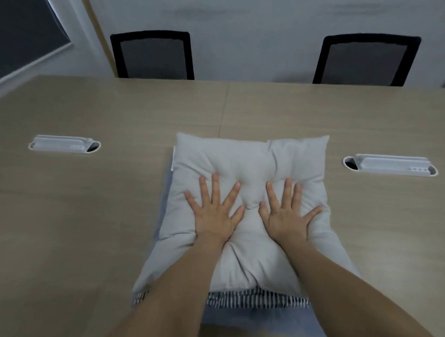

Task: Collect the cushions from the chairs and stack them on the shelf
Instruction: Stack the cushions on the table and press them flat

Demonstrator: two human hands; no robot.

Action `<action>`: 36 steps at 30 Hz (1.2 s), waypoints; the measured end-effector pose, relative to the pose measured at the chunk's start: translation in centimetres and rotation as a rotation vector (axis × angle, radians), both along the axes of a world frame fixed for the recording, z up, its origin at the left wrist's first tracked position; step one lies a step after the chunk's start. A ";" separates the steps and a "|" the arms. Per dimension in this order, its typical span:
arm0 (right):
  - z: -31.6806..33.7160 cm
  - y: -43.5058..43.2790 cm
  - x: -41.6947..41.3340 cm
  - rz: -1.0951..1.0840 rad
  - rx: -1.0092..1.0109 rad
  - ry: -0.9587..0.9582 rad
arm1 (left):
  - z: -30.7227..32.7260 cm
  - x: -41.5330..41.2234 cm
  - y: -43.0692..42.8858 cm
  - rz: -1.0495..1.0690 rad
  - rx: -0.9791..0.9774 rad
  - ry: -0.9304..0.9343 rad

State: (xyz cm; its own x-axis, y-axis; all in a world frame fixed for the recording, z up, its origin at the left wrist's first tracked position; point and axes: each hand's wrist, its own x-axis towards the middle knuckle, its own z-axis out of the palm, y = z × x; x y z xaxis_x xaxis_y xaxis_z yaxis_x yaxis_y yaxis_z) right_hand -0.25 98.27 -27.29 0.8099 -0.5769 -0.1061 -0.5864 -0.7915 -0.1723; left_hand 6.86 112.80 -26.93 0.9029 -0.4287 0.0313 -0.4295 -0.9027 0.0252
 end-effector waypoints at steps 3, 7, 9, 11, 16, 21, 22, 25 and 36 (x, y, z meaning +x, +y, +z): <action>0.0 0.1 0.0 0.004 -0.004 -0.018 | -0.1 0.1 0.0 -0.006 0.011 -0.014; 1.4 -0.2 -0.1 0.013 0.068 0.005 | 0.9 0.0 0.1 -0.010 -0.004 0.006; 2.6 -0.4 -0.3 0.015 0.117 0.008 | 1.8 0.1 0.3 -0.012 -0.005 0.036; 4.0 -0.6 -0.7 0.016 0.150 -0.020 | 3.2 0.4 0.5 -0.003 -0.025 0.094; 7.5 -1.4 -1.2 -0.095 0.267 -0.022 | 7.0 1.9 1.9 0.178 -0.124 0.339; 7.3 -4.6 -2.8 -0.378 0.599 -0.110 | 7.5 3.5 6.3 0.538 -0.472 0.623; 6.9 -5.2 -3.0 -0.392 0.661 -0.144 | 7.2 3.6 6.9 0.564 -0.578 0.680; 5.8 -6.2 -2.8 -0.416 0.825 -0.272 | 6.5 4.0 7.1 0.607 -0.849 0.776; 3.7 -10.0 -4.1 -0.308 1.240 -0.200 | 4.7 6.7 10.2 0.491 -0.999 1.241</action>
State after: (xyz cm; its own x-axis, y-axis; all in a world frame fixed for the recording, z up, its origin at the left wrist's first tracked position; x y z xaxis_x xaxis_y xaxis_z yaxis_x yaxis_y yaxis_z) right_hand -4.34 88.27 -23.55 0.7258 -0.3454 -0.5950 -0.5941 0.1213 -0.7952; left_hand 13.57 123.01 -22.24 0.6209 -0.3695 -0.6913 0.5923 -0.3565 0.7225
